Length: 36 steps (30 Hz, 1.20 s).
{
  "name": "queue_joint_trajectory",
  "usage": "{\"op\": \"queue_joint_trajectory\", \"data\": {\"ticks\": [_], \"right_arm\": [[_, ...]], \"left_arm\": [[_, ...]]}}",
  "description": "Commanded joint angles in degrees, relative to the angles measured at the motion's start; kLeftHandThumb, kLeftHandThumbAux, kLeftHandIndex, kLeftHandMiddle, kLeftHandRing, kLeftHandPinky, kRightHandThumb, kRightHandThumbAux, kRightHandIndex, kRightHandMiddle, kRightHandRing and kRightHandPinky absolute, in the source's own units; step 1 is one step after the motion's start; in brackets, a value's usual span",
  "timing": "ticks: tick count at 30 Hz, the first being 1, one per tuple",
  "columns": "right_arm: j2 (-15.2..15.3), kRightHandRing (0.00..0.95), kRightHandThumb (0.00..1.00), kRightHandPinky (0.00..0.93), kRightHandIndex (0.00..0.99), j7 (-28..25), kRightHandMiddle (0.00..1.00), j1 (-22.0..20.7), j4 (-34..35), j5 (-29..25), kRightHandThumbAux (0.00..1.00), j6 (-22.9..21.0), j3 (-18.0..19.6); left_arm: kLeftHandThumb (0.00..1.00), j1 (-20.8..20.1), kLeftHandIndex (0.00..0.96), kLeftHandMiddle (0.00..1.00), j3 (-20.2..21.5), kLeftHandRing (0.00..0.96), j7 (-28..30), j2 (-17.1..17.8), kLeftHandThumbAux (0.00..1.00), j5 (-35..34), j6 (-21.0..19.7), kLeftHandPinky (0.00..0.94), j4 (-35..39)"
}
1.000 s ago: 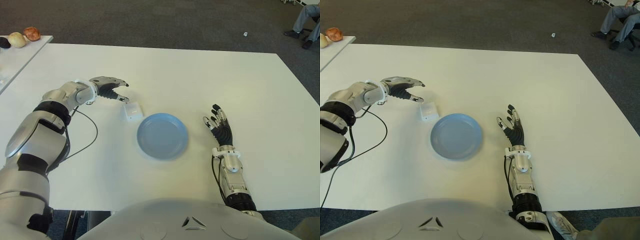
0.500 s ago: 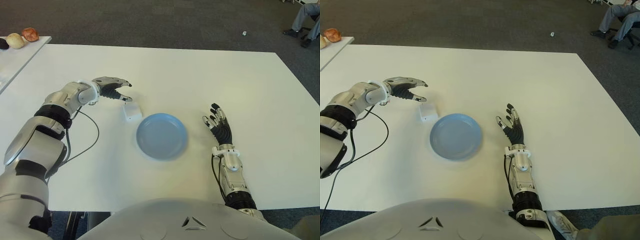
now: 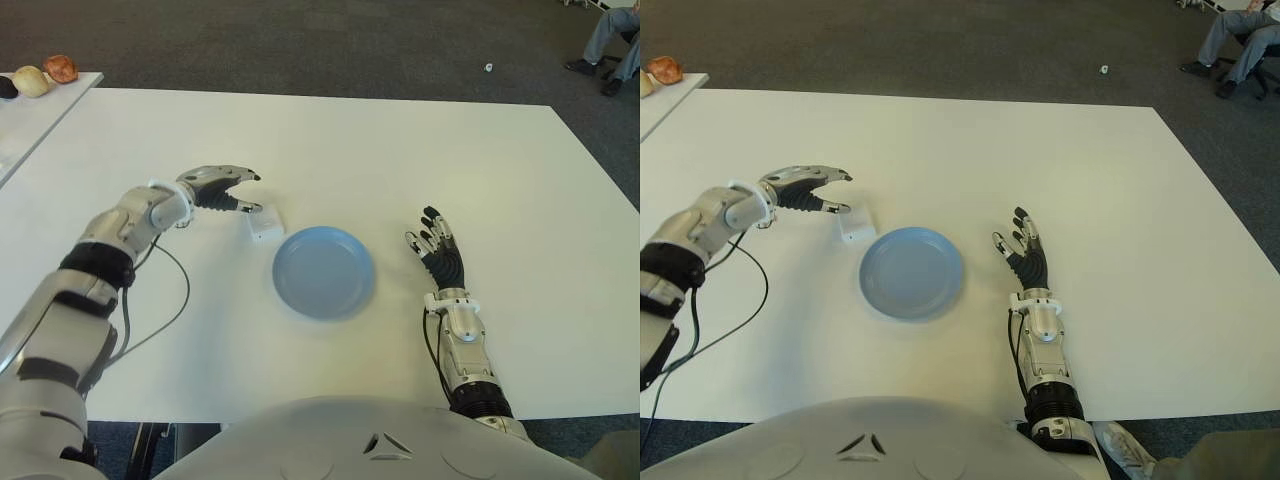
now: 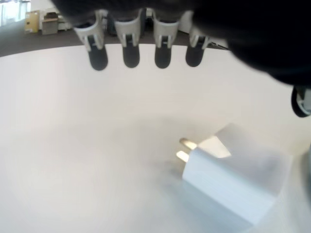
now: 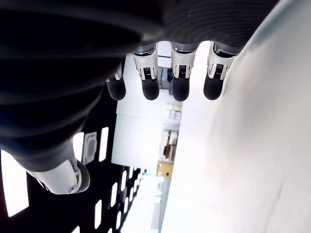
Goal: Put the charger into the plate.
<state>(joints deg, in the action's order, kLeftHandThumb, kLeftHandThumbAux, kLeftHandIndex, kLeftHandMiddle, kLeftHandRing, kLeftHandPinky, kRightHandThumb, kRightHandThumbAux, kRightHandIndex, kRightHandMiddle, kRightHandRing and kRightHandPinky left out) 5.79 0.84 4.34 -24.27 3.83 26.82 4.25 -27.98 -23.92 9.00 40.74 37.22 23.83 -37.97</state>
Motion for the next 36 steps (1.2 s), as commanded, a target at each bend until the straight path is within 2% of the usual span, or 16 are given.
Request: {"op": "queue_joint_trajectory", "data": {"ticks": [1,7,18,36], "right_arm": [[-0.4,0.069,0.005,0.077,0.038,-0.2,0.082,2.2,-3.4,-0.7,0.617,-1.7,0.1],[-0.5,0.072,0.004,0.079,0.036,0.1,0.085,1.9,-3.7,-0.3,0.612,-1.5,-0.1],[-0.6,0.073,0.000,0.079,0.032,0.5,0.087,1.7,-3.6,0.0,0.618,-2.0,-0.4],[-0.5,0.071,0.006,0.074,0.033,0.6,0.086,1.3,-3.9,0.0,0.608,-2.1,-0.5]], "left_arm": [[0.222,2.9,0.000,0.000,1.0,0.000,-2.6,-0.3,0.200,1.3,-3.0,0.016,1.9],[0.211,4.5,0.000,0.000,1.6,0.000,-5.8,-1.4,0.196,1.6,-5.3,0.002,2.1],[0.207,8.7,0.000,0.000,2.5,0.000,-7.5,-1.3,0.203,3.0,-10.8,0.000,9.7],[0.206,12.3,0.000,0.000,3.7,0.000,-10.3,-2.5,0.201,3.5,-13.9,0.001,13.5]]}}
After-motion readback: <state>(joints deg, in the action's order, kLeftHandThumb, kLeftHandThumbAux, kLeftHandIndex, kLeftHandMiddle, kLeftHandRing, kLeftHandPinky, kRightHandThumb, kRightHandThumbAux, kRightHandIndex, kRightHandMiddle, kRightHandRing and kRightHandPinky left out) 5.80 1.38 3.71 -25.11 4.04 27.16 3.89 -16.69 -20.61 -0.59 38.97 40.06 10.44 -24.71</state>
